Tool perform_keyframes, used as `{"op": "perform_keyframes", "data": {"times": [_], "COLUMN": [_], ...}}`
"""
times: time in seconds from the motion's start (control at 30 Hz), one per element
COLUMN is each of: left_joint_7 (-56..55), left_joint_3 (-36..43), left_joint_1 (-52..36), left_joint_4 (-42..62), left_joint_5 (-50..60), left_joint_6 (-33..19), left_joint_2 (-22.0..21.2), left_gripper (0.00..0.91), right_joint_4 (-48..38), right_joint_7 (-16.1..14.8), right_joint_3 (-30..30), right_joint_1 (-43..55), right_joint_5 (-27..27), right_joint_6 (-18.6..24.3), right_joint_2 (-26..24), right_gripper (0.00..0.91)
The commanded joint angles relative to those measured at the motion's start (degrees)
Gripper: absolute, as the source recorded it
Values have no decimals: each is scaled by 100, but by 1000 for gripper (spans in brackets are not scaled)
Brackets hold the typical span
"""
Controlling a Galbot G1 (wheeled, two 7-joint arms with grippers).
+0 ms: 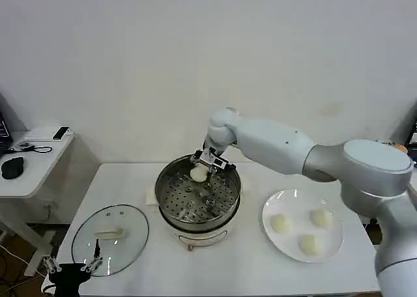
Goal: Take steamed baozi put them in steamer then cover it.
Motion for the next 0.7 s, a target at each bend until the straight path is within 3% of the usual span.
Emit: {"op": "perform_keyframes", "data": {"times": [0.03, 0.13, 0.2, 0.37, 0.57, 0.7], "left_joint_7": [-4, -6, -9, -8, -7, 2], "left_joint_3": [-8, -7, -11, -14, -5, 17], "left_joint_1": [3, 15, 12, 14, 17, 28], "left_joint_4": [1, 3, 4, -17, -39, -124], "left_joint_5": [2, 3, 2, 1, -4, -32], "left_joint_6": [-2, -7, -5, -3, 4, 13], "left_joint_2": [1, 2, 2, 11, 56, 115], "left_gripper": [907, 907, 907, 907, 907, 907], "right_joint_4": [-339, -375, -373, -256, 448, 1222], "right_joint_7": [94, 106, 95, 106, -92, -275], "right_joint_3": [29, 50, 47, 36, -96, -261], "right_joint_1": [-85, -99, -107, -67, 392, 912], "right_joint_5": [-191, -214, -238, -122, 572, 1335], "right_joint_6": [198, 215, 217, 172, -223, -1010], "right_joint_2": [180, 235, 250, 177, -254, -748], "right_gripper": [625, 705, 907, 907, 907, 907]}}
